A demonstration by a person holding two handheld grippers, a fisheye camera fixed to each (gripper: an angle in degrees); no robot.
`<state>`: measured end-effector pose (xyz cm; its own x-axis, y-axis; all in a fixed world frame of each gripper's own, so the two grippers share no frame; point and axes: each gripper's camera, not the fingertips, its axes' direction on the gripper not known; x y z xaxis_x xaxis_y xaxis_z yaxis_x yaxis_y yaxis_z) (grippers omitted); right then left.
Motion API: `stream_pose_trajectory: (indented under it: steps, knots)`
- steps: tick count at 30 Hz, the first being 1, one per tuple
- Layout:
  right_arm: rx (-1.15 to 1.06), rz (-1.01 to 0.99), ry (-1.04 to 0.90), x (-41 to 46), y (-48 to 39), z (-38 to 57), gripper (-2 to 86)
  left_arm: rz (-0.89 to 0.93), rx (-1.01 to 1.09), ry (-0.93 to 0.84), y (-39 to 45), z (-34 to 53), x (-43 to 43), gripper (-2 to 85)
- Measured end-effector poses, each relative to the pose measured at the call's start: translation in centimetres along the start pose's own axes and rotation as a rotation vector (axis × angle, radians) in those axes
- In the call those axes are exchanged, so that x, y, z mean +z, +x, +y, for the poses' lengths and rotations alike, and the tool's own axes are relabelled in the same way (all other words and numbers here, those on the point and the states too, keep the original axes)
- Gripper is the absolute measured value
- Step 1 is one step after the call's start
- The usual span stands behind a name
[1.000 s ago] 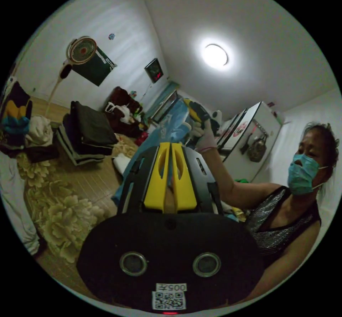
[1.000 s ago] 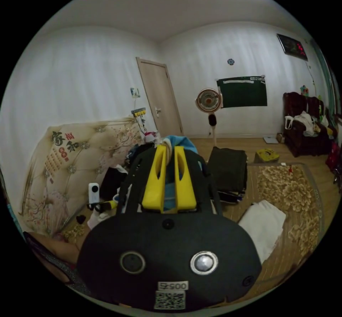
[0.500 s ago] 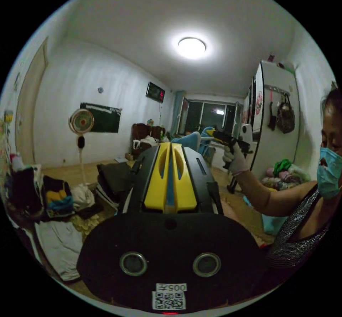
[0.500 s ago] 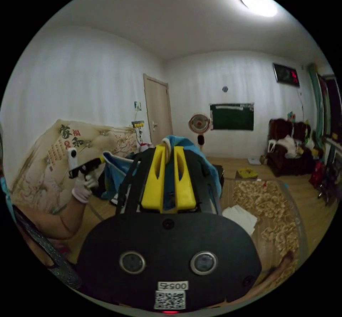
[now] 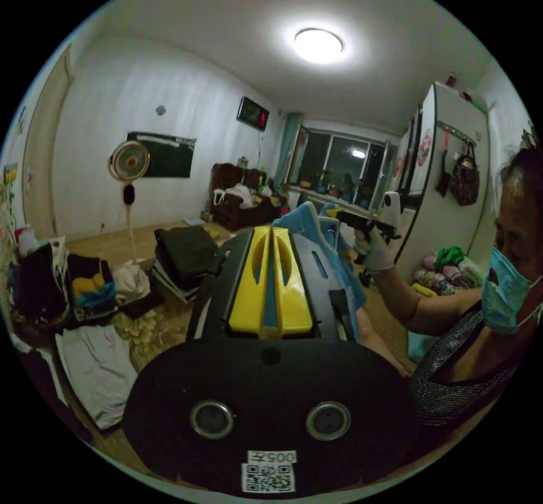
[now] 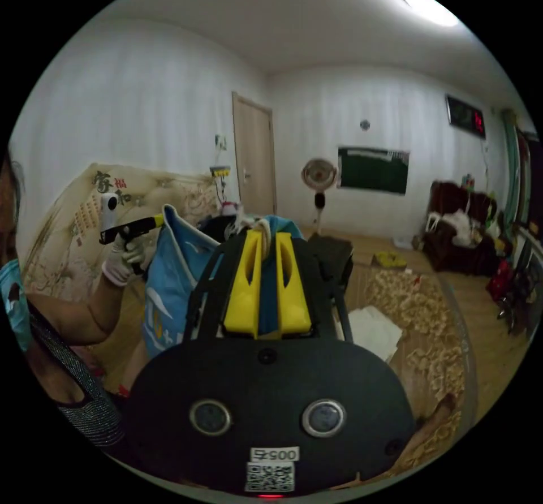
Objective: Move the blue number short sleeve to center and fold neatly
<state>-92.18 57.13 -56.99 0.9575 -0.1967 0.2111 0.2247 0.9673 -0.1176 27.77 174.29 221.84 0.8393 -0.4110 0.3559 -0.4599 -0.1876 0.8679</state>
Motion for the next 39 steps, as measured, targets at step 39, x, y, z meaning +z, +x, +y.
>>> stream_pose_trajectory:
  steps: [39]
  knots:
    - [0.330,0.028,-0.949,32.0,37.5,33.2,-1.0,-0.007,0.197,-1.406,-21.3,22.9,50.6,-0.6]
